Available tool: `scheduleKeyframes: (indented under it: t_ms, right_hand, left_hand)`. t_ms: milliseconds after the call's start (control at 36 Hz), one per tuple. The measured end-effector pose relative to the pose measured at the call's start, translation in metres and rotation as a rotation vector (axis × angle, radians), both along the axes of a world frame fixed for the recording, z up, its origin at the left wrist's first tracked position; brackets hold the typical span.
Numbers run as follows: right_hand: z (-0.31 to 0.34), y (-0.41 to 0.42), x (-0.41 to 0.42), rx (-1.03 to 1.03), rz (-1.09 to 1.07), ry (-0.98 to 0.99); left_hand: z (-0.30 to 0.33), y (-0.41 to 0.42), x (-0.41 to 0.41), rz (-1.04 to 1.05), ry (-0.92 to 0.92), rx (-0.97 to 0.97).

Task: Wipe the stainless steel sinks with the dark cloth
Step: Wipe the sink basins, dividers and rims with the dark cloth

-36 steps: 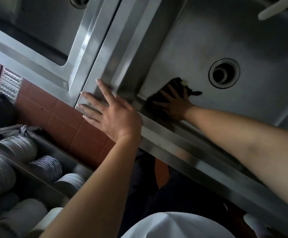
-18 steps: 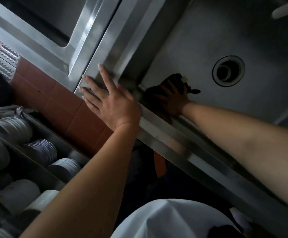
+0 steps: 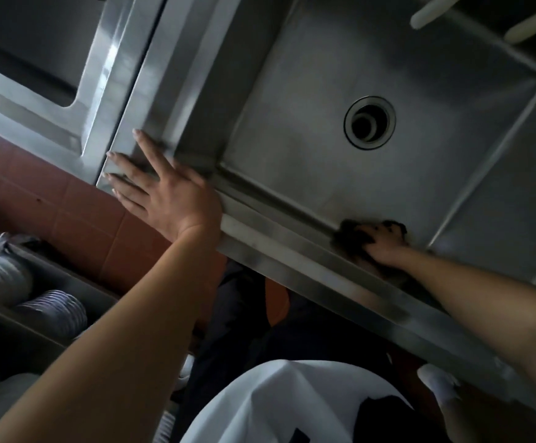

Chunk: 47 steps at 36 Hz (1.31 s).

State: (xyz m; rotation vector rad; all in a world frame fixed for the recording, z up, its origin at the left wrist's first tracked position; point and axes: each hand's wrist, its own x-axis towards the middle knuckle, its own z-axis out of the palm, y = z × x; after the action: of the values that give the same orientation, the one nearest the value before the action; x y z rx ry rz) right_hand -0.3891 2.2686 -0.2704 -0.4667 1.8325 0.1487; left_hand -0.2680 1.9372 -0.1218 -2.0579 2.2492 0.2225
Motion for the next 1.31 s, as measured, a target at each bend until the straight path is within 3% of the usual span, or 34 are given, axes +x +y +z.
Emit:
scheduleKeyframes:
  t_ms: [167, 278, 444, 556, 667, 750, 806, 861, 917, 972, 1028, 1111, 1167, 1222, 1306]
  right_hand:
    - [0.008, -0.008, 0.001, -0.013, -0.425, -0.08]
    - [0.018, -0.018, 0.0, -0.082, -0.51, -0.109]
    - [0.098, -0.072, 0.003, -0.357, -0.631, -0.207]
    - [0.165, -0.125, 0.015, -0.564, -0.634, -0.152]
    - [0.223, -0.183, 0.033, -0.787, -0.562, 0.054]
    - [0.238, -0.226, 0.053, -0.849, -0.334, 0.364]
    - [0.242, -0.251, 0.073, -0.919, -0.269, 0.469]
    - [0.24, -0.27, 0.1, -0.933, -0.193, 0.413]
    - [0.228, -0.279, 0.129, -0.829, -0.095, 0.343]
    - [0.216, -0.278, 0.151, -0.727, -0.009, 0.38]
    - [0.211, -0.274, 0.164, -0.697, 0.033, 0.468]
    - [0.208, -0.269, 0.168, -0.713, 0.062, 0.606]
    - [0.213, -0.263, 0.165, -0.64, 0.051, 0.627]
    - [0.22, -0.25, 0.163, -0.541, -0.015, 0.59]
    - [0.231, -0.222, 0.16, -0.439, -0.1, 0.586]
  left_hand:
    - [-0.001, -0.001, 0.001, 0.007, 0.008, 0.017]
    - [0.001, -0.002, 0.002, -0.009, 0.004, 0.051]
    - [0.01, -0.004, 0.004, -0.017, 0.048, 0.129]
    - [0.026, -0.006, 0.007, -0.013, 0.142, 0.227]
    - [0.053, -0.019, 0.021, -0.063, 0.322, 0.418]
    - [0.065, -0.044, 0.052, -0.078, 0.6, 0.568]
    - [0.074, -0.065, 0.074, 0.015, 0.83, 0.618]
    - [0.085, -0.084, 0.093, 0.042, 0.903, 0.6]
    - [0.085, -0.099, 0.108, -0.016, 0.856, 0.523]
    - [0.087, -0.108, 0.117, -0.127, 0.847, 0.532]
    - [0.087, -0.112, 0.117, -0.405, 0.775, 0.52]
    - [0.078, -0.109, 0.105, -1.047, 0.487, 0.486]
    - [0.07, -0.099, 0.095, -1.335, 0.192, 0.533]
    - [0.058, -0.088, 0.085, -1.485, -0.005, 0.546]
    - [0.05, -0.067, 0.07, -1.612, -0.084, 0.535]
